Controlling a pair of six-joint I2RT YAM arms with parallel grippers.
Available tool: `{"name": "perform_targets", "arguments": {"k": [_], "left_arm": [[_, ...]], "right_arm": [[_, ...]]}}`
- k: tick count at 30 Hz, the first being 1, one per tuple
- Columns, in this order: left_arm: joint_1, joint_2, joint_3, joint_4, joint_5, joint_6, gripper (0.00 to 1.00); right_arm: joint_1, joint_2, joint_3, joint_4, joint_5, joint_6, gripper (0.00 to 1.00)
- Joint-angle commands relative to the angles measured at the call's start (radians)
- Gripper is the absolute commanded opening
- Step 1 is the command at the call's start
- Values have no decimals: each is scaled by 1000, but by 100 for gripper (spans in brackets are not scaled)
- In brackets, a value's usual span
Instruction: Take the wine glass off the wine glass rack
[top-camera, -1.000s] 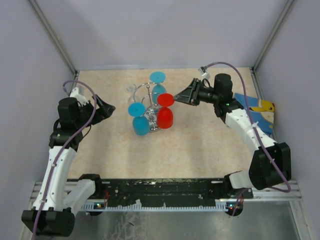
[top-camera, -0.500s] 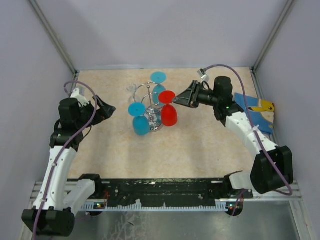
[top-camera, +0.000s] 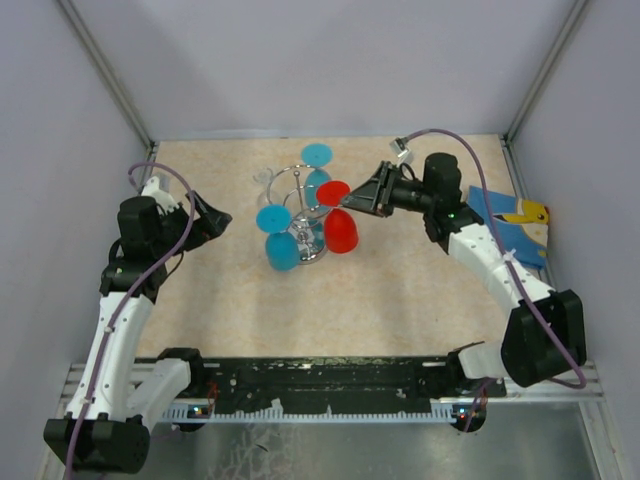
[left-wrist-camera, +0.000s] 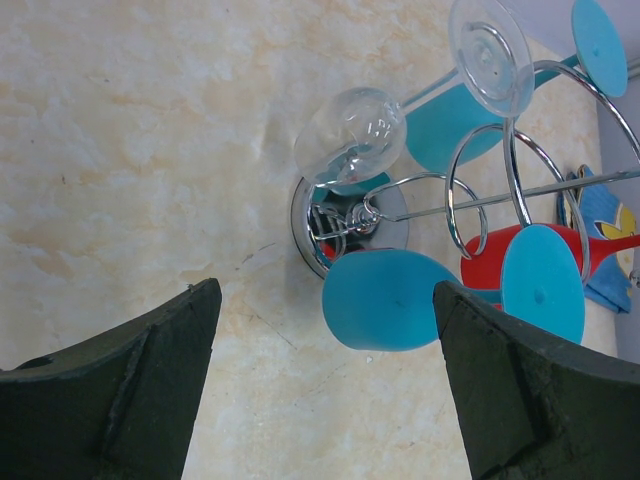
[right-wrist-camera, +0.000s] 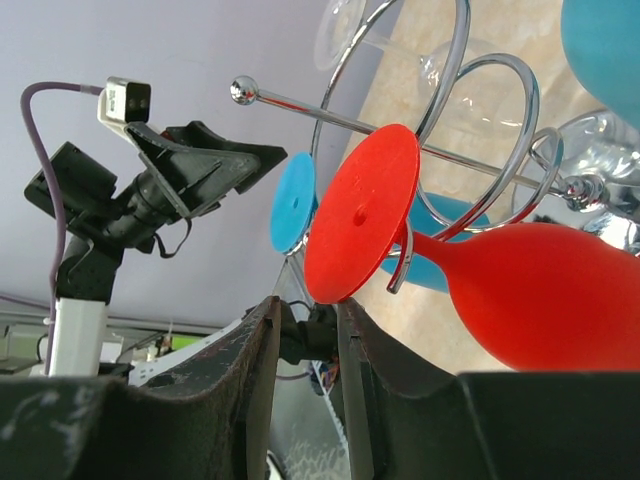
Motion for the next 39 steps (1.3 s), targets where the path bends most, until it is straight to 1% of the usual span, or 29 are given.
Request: {"name": "perform_targets", "arguments": {"k": [1, 8, 17, 21, 30, 31, 34, 35, 39], "left_arm": [[1, -9, -5, 31, 10, 11, 93], [2, -13, -4, 31, 1, 22, 94], [2, -20, -10, 39, 0, 24, 94], [2, -26, -16, 40, 1, 24, 94], [2, -35, -8, 33, -6, 33, 94], [3, -36, -8, 33, -5, 33, 94], [2, -38, -8, 33, -6, 33, 94], [2, -39, -8, 32, -5, 32, 94], [2, -39, 0, 24, -3, 32, 94]], "right_arm": [[12, 25, 51, 16, 13, 0, 31], [12, 59, 82, -3, 26, 16, 31], [12, 87, 182, -132, 52, -18, 32], [12, 102, 227, -204, 62, -49, 31], [12, 126, 270, -297, 64, -92, 22], [12, 128, 272, -299, 63, -94, 20], [12, 129, 275, -302, 53, -98, 3], [12, 128, 274, -300, 52, -97, 0], [12, 122, 258, -271, 31, -93, 0]]}}
